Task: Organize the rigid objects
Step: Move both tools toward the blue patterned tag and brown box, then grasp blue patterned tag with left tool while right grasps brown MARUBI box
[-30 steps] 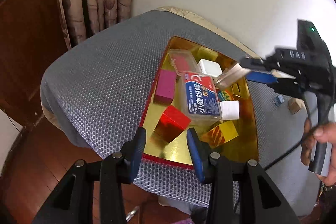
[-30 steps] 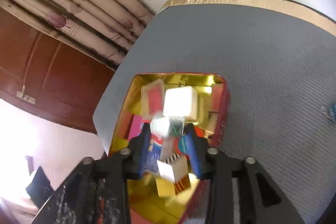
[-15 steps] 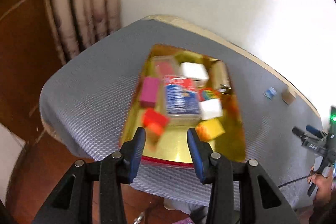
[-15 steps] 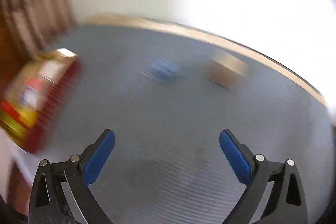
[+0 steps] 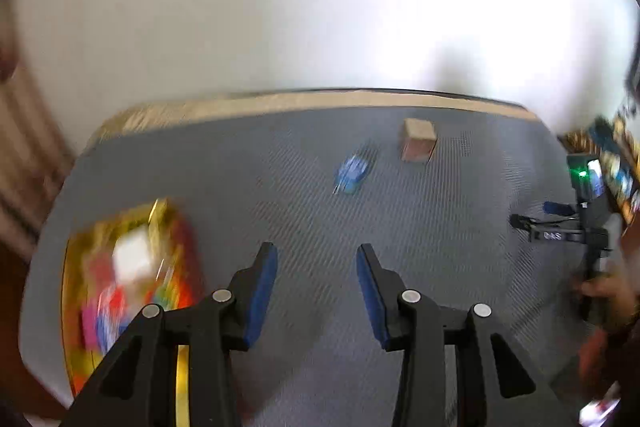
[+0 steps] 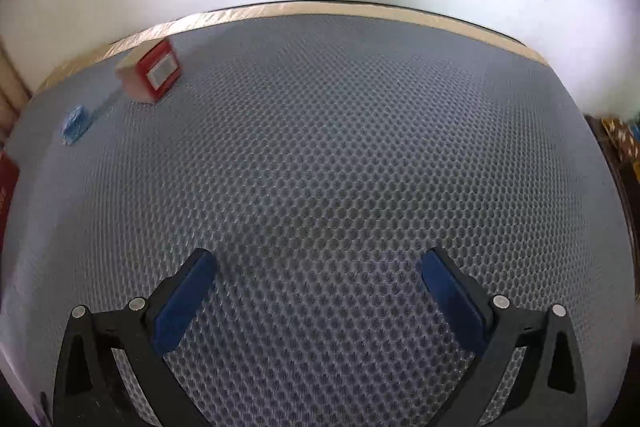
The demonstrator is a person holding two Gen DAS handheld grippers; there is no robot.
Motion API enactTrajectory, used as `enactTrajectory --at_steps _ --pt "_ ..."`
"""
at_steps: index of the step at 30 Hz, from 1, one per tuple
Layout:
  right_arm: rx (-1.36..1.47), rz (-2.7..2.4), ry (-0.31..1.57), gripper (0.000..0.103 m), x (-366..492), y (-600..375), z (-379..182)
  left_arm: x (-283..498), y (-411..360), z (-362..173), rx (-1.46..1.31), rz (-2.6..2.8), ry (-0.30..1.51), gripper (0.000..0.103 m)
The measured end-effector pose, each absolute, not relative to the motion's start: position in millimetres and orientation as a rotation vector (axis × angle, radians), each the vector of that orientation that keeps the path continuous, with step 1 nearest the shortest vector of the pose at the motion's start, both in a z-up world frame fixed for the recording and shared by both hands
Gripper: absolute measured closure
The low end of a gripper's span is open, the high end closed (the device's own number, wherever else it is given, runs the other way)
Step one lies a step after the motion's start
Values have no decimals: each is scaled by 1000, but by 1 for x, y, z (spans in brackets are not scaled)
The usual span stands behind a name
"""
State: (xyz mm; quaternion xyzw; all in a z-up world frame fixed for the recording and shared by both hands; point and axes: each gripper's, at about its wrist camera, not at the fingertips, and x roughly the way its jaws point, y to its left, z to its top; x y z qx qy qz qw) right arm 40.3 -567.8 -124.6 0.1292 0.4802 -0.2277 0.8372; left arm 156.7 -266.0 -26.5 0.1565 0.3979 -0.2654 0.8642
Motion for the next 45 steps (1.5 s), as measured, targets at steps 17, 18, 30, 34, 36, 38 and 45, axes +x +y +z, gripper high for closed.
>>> enactTrajectory --at_steps 17,18,30,34,36,38,45 --pt "311 -520 942 0 23 -586 -122 279 -375 -109 500 -771 990 61" --pt "294 -528 947 0 25 -587 -122 282 -376 -111 513 -783 1000 61" --pt "292 -536 937 0 26 -587 -122 298 -365 -135 313 -708 1095 66" --pt "369 -522 891 0 27 -592 -117 271 -335 -126 138 -622 1095 66" --pt "334 -521 871 0 33 -589 -108 247 -322 -119 110 -567 1075 66" --pt "284 -492 871 0 47 -579 -96 229 -313 -114 78 -553 1065 66" --pt "214 -431 853 0 126 -540 -55 190 -283 -100 46 -519 1045 65"
